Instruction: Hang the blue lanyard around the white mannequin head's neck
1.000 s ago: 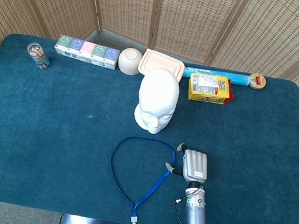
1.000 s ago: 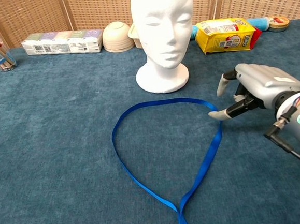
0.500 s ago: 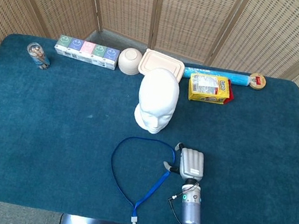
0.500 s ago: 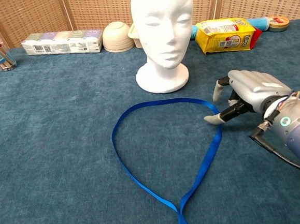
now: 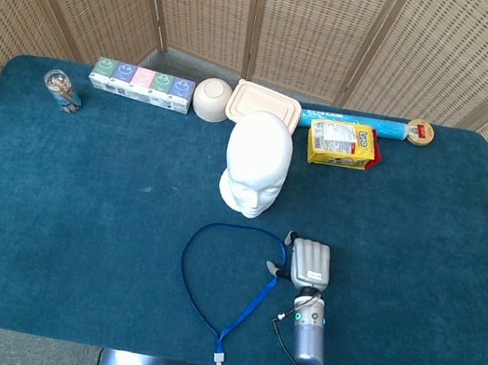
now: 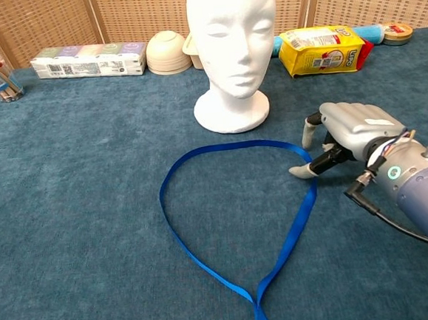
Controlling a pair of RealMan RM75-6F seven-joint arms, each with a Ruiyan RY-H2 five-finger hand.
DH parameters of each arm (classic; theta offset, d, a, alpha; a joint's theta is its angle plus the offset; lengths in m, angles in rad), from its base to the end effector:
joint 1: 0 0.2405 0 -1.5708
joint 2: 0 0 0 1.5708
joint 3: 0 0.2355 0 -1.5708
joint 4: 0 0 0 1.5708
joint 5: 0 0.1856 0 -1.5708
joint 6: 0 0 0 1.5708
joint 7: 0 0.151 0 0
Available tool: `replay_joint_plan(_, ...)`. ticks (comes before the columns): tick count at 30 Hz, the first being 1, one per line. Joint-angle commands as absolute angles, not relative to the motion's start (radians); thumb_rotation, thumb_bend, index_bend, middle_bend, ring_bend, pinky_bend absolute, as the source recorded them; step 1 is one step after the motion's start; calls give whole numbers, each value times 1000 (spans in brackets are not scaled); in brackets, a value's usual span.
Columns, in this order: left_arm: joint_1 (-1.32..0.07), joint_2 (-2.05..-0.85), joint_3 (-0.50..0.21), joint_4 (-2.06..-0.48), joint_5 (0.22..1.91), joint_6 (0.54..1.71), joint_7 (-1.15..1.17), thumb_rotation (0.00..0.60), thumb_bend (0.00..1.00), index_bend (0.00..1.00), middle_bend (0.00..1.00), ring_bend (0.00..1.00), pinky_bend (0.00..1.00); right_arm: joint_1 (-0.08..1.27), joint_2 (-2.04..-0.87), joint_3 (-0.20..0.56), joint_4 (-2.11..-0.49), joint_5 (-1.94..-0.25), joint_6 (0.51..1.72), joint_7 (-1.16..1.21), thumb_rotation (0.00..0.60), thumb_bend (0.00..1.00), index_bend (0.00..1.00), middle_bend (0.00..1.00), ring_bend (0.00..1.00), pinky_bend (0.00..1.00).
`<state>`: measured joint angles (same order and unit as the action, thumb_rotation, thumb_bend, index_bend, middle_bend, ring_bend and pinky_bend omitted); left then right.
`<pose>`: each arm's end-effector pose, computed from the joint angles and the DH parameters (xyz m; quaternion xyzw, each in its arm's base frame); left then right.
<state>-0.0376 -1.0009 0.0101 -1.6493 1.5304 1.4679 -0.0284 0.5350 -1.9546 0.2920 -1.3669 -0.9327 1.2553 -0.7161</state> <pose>-0.2936 0.1592 0.1918 -0.6150 -0.4022 -0.3411 0.5862 -0.1508 -0.2881 -0.0527 0.6197 -0.4623 0.3231 0.5459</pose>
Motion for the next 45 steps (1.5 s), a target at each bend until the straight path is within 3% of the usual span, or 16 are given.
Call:
replay_joint_plan(1, -37, -1001, 10, -1648, 1529, 1468, -29, 478, 104, 417, 264, 238, 94, 540, -1957, 296, -1358, -927, 1252, -715, 398, 255, 412, 933, 1000, 1000)
replay_joint_plan(20, -40, -1007, 12, -1639, 1527, 1465, -34, 478, 103, 417, 264, 238, 94, 563, -1960, 303, -1331, -901, 1243, -726, 542, 346, 476, 940, 1000, 1000)
replay_joint_plan(45, -42, -1010, 12, -1629, 1524, 1466, -57, 478, 103, 417, 264, 238, 95, 589, -1928, 289, -1373, -880, 1235, -768, 553, 435, 535, 947, 1000, 1000)
